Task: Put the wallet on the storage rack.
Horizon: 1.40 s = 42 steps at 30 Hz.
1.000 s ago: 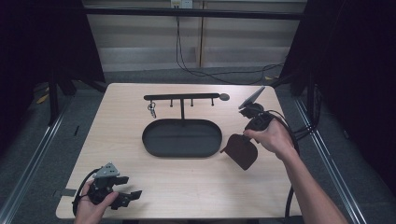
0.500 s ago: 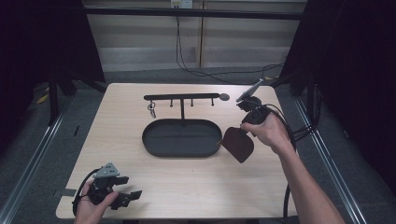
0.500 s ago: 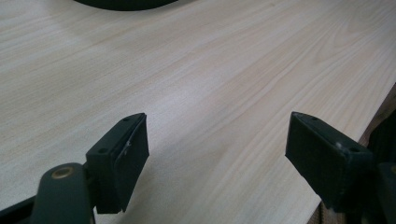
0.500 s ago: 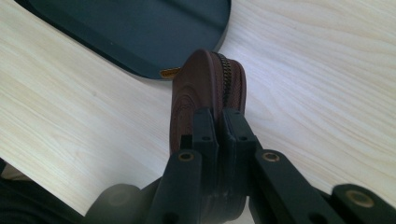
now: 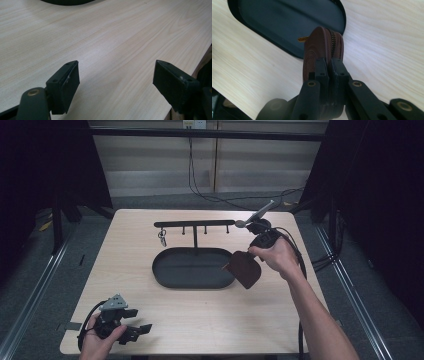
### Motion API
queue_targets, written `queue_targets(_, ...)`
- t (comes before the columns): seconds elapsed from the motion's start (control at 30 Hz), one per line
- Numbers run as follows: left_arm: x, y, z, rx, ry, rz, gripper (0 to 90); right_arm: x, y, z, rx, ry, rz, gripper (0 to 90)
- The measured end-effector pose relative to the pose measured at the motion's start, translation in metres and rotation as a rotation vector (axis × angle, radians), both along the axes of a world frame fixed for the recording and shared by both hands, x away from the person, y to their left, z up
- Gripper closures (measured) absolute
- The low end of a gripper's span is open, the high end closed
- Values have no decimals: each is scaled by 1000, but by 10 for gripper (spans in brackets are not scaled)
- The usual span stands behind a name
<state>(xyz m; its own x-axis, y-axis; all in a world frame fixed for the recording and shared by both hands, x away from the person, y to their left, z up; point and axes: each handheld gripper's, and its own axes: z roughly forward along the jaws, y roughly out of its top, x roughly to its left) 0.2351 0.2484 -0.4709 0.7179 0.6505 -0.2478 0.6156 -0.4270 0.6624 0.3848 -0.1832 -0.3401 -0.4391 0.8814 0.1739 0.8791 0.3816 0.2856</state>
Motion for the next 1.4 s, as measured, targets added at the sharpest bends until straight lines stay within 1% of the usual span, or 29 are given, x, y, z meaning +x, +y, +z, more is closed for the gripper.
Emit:
queue_targets(0.07,-1,0,0,2,-3,3,212,3,2,1,15,-5,0,848)
queue_targets(0.13,0,0,0,-1,-1,2,211,5,6,2,32,-30,-6,848)
queue_targets(0.2,0,0,0,-3,0,2,212,8,8,2,47,-25,-8,848)
queue_targets(0.3,-1,0,0,-4,-2,3,211,13,9,2,71,-40,-30,849)
queue_targets(0.33,-1,1,0,-5,-2,4,211,14,9,3,85,-60,-36,848)
queue_targets(0.37,0,1,1,-5,-2,4,211,15,8,4,103,-67,-41,849)
queue_targets(0.4,0,1,0,-5,-2,4,212,17,8,4,121,-64,-48,849)
queue_targets(0.47,0,1,0,-6,-1,4,212,19,8,4,132,-77,-62,849)
queue_targets(0.53,0,1,1,-6,1,2,212,22,10,3,149,-79,-77,849)
queue_targets(0.6,0,1,1,-5,-2,3,212,23,13,1,149,-90,-70,848)
queue_targets(0.63,-1,1,1,-3,-4,3,211,24,16,-1,146,-103,-64,848)
queue_targets(0.67,-1,1,1,-1,-4,2,211,24,19,-2,155,-99,-72,848)
queue_targets(0.7,-1,0,1,2,-5,2,212,25,20,-5,170,-102,-75,848)
queue_targets(0.73,-1,0,1,2,-4,-1,212,26,21,-8,189,-106,-89,848)
queue_targets(0.77,-1,0,1,0,-6,1,212,29,23,-15,196,-100,-102,848)
queue_targets(0.8,-1,1,2,1,-5,-2,212,29,23,-15,196,-100,-102,848)
queue_targets(0.87,-1,2,2,-2,-6,1,212,30,24,-22,213,-84,-102,847)
queue_targets(0.9,-1,2,2,-2,-7,3,212,30,23,-26,226,-81,-119,848)
queue_targets(0.93,-1,3,1,-3,-8,6,211,31,22,-28,232,-86,-121,848)
queue_targets(1.0,-1,2,2,0,-8,3,211,32,20,-34,248,-80,-144,848)
queue_targets(1.07,-1,2,2,-1,-8,0,212,33,18,-38,263,-84,-163,849)
queue_targets(1.1,-1,2,2,-2,-8,0,212,33,18,-41,270,-86,-165,849)
queue_targets(1.17,-1,2,1,0,-7,2,212,32,19,-44,272,-102,-172,850)
queue_targets(1.23,-1,2,1,-2,-4,3,211,32,21,-50,280,-100,-169,850)
queue_targets(1.3,-1,2,2,-1,-7,2,211,33,22,-54,290,-106,-179,850)
queue_targets(1.4,-2,2,2,-4,-10,7,212,34,21,-61,301,-101,-188,849)
